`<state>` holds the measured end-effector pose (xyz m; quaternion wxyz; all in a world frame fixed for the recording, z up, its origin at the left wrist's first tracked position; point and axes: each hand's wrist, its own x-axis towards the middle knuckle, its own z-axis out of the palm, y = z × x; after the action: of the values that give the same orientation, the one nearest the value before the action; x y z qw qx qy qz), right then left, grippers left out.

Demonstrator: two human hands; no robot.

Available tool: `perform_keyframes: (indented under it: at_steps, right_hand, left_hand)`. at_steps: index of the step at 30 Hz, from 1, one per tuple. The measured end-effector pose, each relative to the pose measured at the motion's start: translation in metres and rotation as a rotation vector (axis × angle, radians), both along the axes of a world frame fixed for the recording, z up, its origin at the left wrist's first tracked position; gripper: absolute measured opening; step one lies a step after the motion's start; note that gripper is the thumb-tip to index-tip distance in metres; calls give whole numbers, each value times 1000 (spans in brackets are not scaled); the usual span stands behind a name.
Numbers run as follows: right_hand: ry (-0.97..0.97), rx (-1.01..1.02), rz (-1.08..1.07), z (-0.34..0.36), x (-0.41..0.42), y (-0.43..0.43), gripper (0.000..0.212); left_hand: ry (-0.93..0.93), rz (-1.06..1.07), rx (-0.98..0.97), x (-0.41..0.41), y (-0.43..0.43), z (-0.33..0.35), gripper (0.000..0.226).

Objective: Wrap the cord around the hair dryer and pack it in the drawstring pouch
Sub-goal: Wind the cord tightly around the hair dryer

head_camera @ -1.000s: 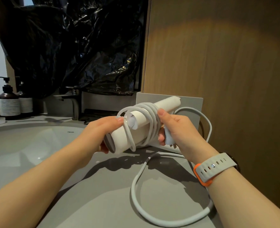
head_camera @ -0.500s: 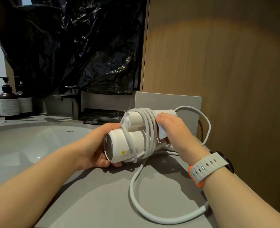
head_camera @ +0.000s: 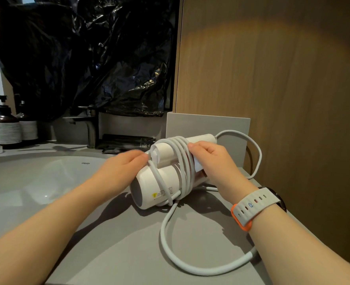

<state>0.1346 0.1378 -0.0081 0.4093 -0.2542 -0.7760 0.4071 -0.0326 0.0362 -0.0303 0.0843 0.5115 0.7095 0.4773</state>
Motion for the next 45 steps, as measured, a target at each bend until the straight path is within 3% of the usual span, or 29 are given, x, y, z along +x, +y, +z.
perform_keyframes:
  at_steps: [2, 4, 9, 13, 16, 23, 30, 38, 45]
  right_hand:
    - [8, -8, 8, -1, 0, 2, 45]
    - [24, -7, 28, -1, 0, 3, 46]
    - [56, -1, 52, -4, 1, 5, 41]
    - [47, 41, 15, -7, 1, 5, 38]
    - [70, 78, -59, -7, 2, 9, 17]
    - [79, 86, -35, -8, 7, 13, 23]
    - [120, 156, -63, -9, 7, 14, 14]
    - [-168, 533, -206, -7, 11, 18, 11]
    - [-137, 441, -182, -4, 8, 8, 6]
  left_hand:
    - [179, 17, 272, 7, -1, 2, 11]
    - [355, -72, 421, 16, -2, 3, 27]
    - [722, -135, 362, 23, 11, -8, 57]
    - [607, -178, 331, 21, 13, -6, 58]
    - [592, -192, 310, 20, 12, -5, 58]
    - [505, -182, 272, 20, 12, -2, 46]
    - [569, -101, 324, 22, 19, -5, 48]
    - [559, -118, 290, 23, 15, -6, 41]
    - [509, -142, 295, 24, 15, -6, 49]
